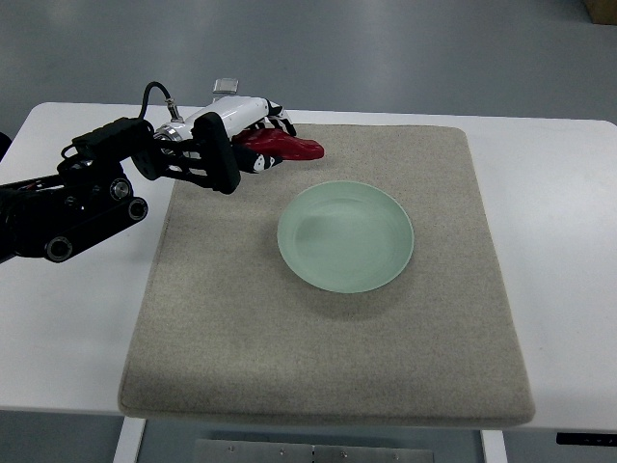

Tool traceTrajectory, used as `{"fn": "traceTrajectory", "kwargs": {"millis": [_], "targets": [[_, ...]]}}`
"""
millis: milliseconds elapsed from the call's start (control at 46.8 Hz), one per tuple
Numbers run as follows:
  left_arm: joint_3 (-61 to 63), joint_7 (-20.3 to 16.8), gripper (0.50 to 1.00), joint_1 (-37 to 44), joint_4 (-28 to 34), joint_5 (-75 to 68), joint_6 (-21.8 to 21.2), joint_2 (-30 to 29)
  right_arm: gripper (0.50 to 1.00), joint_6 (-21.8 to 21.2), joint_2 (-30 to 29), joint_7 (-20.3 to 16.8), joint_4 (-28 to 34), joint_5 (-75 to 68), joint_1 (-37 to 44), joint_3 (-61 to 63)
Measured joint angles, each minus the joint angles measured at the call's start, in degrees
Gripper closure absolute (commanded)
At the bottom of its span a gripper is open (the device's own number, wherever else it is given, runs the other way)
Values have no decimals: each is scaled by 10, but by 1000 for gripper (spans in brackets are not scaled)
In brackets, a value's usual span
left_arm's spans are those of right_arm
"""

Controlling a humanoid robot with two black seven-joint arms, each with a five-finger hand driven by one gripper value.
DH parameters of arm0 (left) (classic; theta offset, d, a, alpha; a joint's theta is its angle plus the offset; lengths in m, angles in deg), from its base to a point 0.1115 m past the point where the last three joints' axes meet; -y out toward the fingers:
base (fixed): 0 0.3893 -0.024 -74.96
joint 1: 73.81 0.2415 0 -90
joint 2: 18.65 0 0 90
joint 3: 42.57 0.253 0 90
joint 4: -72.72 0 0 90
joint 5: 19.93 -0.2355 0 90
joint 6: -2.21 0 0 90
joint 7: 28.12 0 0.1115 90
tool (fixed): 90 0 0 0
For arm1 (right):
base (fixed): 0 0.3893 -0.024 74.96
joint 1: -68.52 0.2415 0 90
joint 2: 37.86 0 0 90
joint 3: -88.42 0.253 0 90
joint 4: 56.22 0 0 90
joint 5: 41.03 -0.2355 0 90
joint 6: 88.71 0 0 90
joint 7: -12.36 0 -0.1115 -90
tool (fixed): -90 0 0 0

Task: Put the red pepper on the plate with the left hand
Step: 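Carry the held pepper with the left hand over the green plate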

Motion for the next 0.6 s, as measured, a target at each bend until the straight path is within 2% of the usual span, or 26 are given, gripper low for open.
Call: {"fn": "traceTrajectory", "kwargs": {"millis": [214,599], "targets": [[0,-17,1000,2,-24,-1,-2,5,572,0,0,0,0,0,0,0],[9,-18,1000,17,-64,-7,2,30,572,0,0,0,0,0,0,0]]}}
